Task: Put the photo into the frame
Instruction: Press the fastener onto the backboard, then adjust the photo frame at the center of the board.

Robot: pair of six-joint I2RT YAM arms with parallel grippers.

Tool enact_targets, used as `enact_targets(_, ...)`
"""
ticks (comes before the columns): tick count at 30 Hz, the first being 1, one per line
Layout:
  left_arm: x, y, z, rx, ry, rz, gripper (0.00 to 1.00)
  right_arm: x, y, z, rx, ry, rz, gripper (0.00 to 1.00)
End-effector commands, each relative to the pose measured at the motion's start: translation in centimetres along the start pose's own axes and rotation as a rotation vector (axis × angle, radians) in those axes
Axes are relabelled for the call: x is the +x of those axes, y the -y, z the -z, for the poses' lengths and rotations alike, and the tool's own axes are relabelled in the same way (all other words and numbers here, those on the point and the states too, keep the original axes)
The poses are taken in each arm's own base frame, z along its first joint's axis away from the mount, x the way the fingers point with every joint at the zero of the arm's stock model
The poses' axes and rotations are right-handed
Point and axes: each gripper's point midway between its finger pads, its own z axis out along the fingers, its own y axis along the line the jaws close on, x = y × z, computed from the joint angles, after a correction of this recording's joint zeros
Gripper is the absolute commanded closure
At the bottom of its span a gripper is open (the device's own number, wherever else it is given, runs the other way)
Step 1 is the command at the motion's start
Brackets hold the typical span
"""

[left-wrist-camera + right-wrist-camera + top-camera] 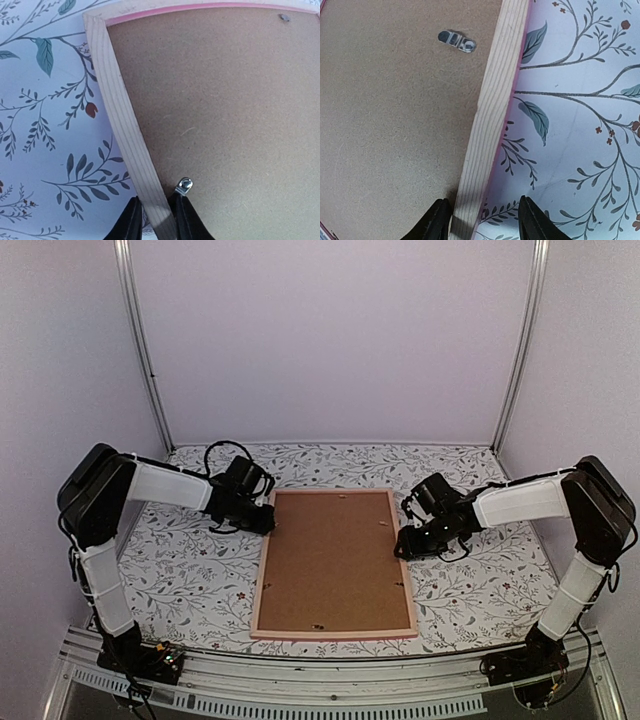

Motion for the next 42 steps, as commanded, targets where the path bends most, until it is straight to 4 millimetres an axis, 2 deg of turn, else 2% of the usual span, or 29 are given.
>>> enact_targets(1, 0.0, -0.8, -0.1, 0.000, 0.018, -0.002, 0.80, 0.0, 0.3, -0.5, 0.007, -0.006, 0.003, 0.50)
enact_targets(6, -0.2, -0.5, -0.1, 0.025, 0.031, 0.019, 0.86, -0.1, 0.2, -0.5, 0.003, -0.006, 0.005, 0.50)
enact_targets(8, -0.4, -0.3, 0.1, 0.049, 0.042, 0.028, 0.84, 0.0, 0.2, -0.5, 0.004, -0.007, 0.007, 0.50)
enact_targets(15, -0.7, 0.9, 0.9, 0.148, 0.058, 0.071, 0.51, 0.0, 0.2, -0.7, 0.002, -0.011, 0.009, 0.50)
enact_targets(18, -0.7, 1.1, 1.3, 0.173, 0.064, 0.085, 0.44, -0.1, 0.3, -0.6, 0.005, -0.007, 0.003, 0.50)
enact_targets(21, -0.4, 1.0, 1.5, 0.171, 0.059, 0.087, 0.41, -0.5, 0.4, -0.4, 0.004, 0.002, -0.005, 0.48)
enact_targets(24, 0.3, 0.8, 1.6, 0.165, 0.051, 0.094, 0.42, -1.0, 0.4, 0.1, 0.001, 0.018, -0.014, 0.45)
enact_targets(33, 3.6, 0.4, 1.7, 0.164, 0.006, 0.104, 0.65, -3.3, 0.3, 0.7, -0.026, 0.060, -0.044, 0.39)
enact_targets(34, 3.3, 0.6, 1.8, 0.178, 0.026, 0.104, 0.68, -3.7, 0.3, 0.6, -0.027, 0.065, -0.047, 0.39)
enact_targets(42, 4.8, 2.3, 2.1, 0.221, 0.019, 0.075, 0.81, -6.4, 0.2, -0.2, -0.035, 0.094, -0.043, 0.35)
